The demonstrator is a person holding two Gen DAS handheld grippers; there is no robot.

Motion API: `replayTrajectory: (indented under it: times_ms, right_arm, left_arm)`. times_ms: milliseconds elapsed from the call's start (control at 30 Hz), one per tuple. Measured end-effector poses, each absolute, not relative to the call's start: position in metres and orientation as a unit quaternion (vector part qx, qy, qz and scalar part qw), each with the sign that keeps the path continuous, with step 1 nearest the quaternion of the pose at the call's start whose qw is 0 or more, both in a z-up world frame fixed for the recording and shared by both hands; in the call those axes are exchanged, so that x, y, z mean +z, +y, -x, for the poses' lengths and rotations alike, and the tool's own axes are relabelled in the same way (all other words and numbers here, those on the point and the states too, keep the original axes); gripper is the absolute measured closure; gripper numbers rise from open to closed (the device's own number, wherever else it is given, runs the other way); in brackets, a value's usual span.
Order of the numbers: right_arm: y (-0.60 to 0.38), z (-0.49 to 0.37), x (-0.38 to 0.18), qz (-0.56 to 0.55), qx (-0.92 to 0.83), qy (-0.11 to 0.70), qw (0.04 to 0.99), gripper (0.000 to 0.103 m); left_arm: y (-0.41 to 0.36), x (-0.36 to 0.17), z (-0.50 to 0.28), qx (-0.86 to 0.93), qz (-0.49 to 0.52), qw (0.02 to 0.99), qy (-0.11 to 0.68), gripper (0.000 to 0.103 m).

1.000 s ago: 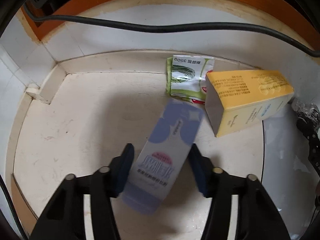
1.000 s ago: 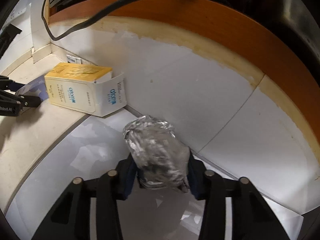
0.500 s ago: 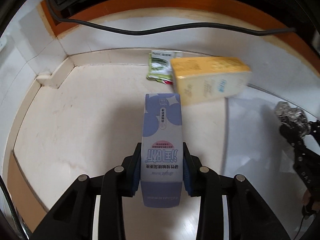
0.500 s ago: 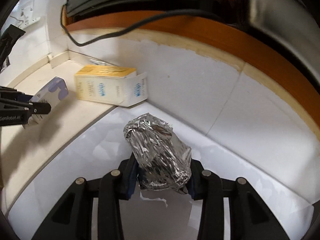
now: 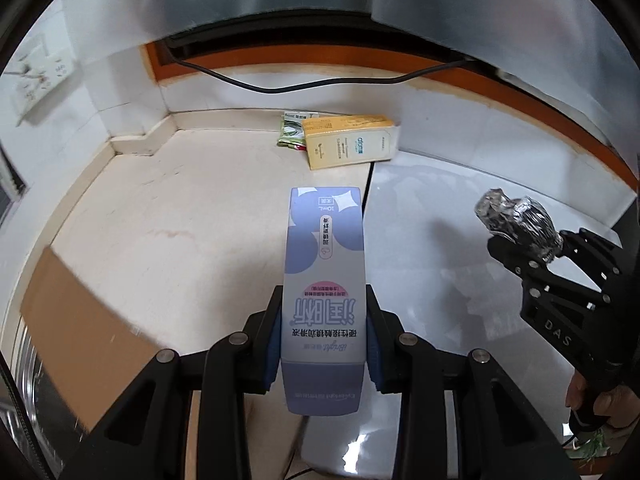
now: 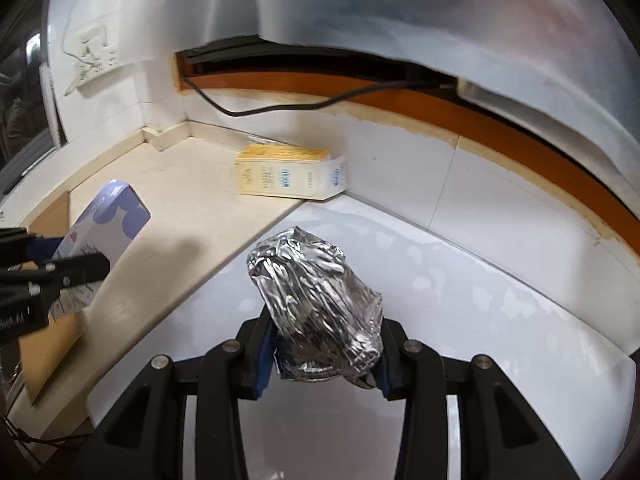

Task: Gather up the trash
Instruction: 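Carry the carton and foil ball down over the floor bin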

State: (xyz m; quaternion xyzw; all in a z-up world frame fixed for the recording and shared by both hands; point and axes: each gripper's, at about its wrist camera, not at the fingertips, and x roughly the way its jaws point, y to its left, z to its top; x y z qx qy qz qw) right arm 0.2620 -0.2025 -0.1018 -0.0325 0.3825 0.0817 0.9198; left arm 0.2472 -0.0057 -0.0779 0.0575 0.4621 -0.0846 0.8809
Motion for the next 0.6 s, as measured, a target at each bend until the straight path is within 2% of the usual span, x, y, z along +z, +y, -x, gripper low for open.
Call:
replayTrajectory:
  times_ms: [600]
  right_arm:
    - [-0.151,-0.107,-0.063,0.023,0.157,0.398,0.904,0.063]
  left_arm:
    - [0.050,-0.062,-0.060,-0.046,0.012,0.886,0.460,0.070]
